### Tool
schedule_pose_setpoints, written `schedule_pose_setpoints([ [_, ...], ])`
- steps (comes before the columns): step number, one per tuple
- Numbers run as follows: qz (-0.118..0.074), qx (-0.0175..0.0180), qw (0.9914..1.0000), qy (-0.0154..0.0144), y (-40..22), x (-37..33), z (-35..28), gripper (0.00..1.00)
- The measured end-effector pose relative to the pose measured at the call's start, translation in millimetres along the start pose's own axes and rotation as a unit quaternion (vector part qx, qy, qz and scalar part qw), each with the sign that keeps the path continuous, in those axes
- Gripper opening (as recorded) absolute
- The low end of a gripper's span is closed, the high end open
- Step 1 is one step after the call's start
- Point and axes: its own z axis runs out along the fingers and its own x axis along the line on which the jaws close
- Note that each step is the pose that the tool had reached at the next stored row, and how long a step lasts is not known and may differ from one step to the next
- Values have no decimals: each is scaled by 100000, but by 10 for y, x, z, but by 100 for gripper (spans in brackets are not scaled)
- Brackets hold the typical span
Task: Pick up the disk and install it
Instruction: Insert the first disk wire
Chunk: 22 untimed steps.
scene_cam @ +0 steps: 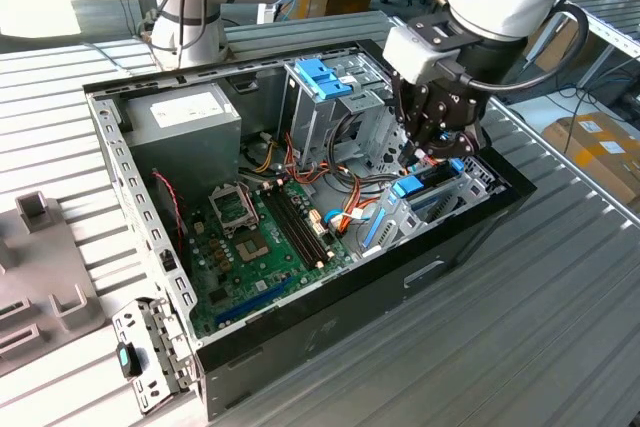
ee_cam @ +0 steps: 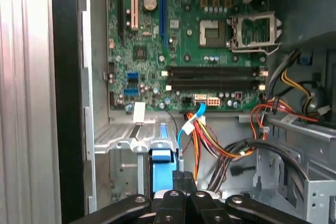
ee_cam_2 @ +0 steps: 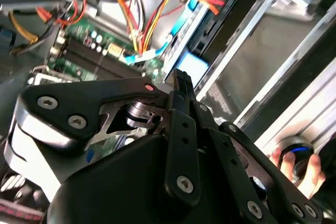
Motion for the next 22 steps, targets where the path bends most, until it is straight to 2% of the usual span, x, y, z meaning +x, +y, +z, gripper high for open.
schedule_pose_setpoints([
  [1,19,-1034,99995,2,0,0,2,11],
  [11,18,-1046,99995,-1,-3,0,2,11],
  [22,17,-1045,99995,-1,-105,0,6,11],
])
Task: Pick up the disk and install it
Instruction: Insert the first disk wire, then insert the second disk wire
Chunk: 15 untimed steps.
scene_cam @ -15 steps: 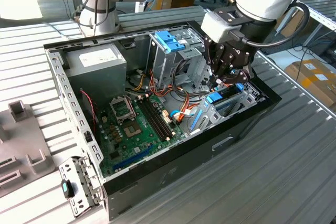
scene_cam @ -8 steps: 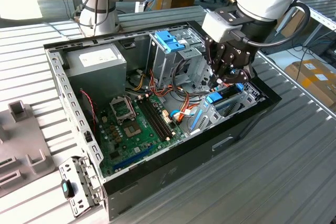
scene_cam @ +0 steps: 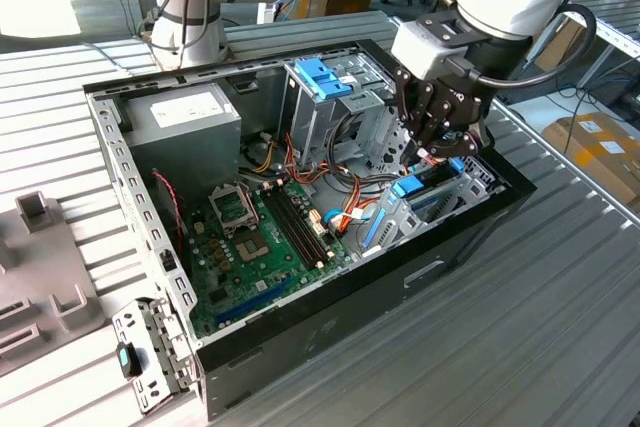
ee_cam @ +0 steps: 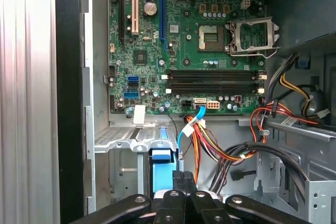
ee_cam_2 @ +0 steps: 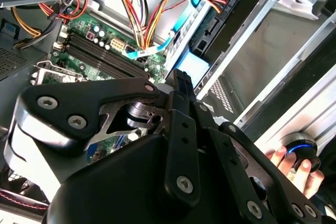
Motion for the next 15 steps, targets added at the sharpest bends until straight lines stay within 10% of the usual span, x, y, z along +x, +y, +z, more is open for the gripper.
schedule_pose_setpoints([
  [8,6,-1,100000,-7,-210,0,0,11],
  [15,0,-1,100000,-10,-222,0,0,11],
])
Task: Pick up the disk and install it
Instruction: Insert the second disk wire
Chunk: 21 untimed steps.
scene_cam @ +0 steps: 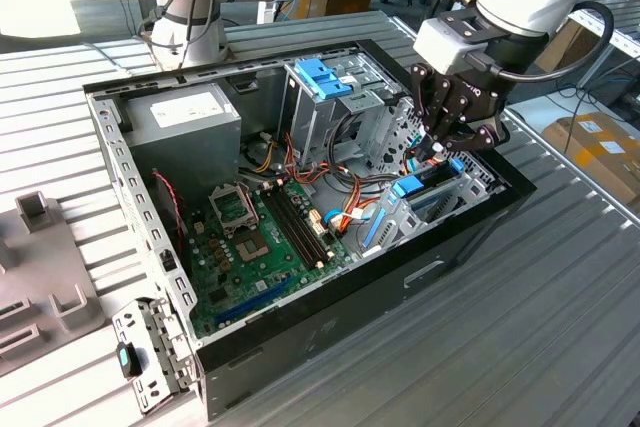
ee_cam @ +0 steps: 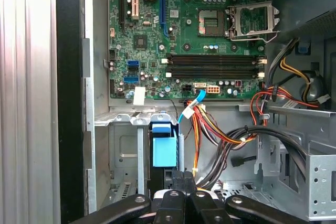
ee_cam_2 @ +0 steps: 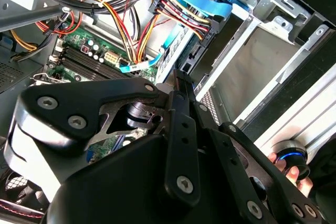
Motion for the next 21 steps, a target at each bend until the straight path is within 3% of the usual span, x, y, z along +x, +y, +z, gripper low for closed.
schedule_pose_setpoints([
  [21,-241,-4,100000,-32,-31,0,-24,11],
])
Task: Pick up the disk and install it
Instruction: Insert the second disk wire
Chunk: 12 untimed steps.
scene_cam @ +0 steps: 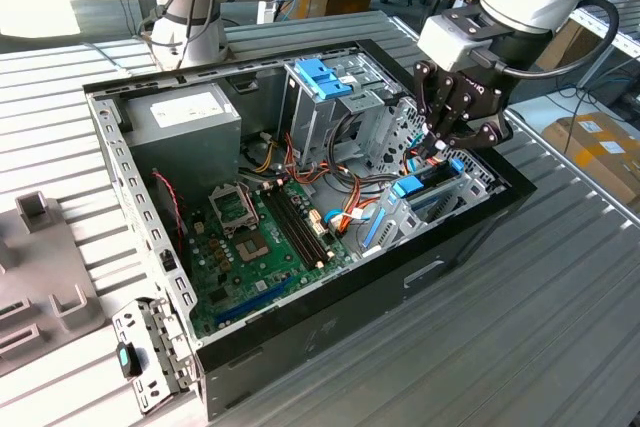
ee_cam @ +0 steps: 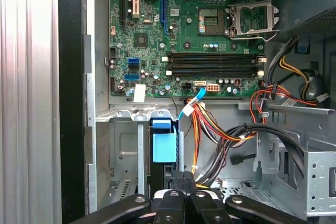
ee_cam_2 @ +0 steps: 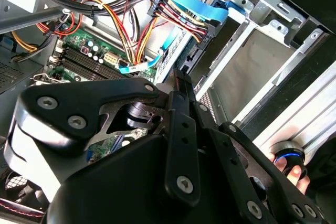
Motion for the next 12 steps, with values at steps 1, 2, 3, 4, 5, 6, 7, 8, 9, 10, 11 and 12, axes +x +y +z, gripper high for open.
schedule_pose_setpoints([
  [1,1,0,100000,-3,0,0,0,11],
  [2,2,0,100000,-4,0,0,0,11],
  [3,-1,0,100000,-4,0,0,0,11],
  [4,2,1,100000,-5,0,0,0,17],
  [5,1,0,100000,-7,0,0,0,24],
  [6,-1,1,100000,-8,0,0,0,29],
  [7,1,-1,100000,-8,0,0,0,36],
  [8,1,0,100000,-9,0,0,0,36],
  [9,1,0,100000,-12,0,0,0,42],
  [10,1,1,100000,-13,0,0,0,42],
  [11,2,0,100000,-15,0,0,0,42],
  [12,-1,1,100000,-15,0,0,0,42],
])
